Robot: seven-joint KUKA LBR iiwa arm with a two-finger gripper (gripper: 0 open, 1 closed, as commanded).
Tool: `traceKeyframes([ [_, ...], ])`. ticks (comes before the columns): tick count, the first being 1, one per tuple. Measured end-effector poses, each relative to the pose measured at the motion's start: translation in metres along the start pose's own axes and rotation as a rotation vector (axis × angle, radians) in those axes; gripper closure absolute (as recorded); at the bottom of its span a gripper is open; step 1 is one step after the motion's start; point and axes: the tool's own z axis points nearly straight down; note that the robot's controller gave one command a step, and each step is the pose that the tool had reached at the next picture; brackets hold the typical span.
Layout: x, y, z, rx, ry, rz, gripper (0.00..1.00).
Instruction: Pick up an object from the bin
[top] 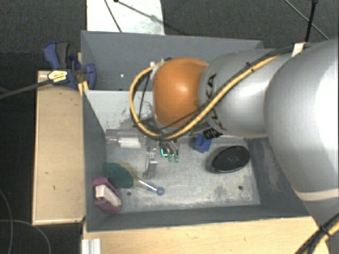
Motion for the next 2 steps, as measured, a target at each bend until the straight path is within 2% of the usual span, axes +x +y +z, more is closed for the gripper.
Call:
traceKeyframes([
  [1, 0.06, 0.015, -0.032, -0.002, -0.005, 0.051, 0.0],
  [2, 0.049, 0.03, 0.066, 0.001, -0.001, 0.288, 0.0],
])
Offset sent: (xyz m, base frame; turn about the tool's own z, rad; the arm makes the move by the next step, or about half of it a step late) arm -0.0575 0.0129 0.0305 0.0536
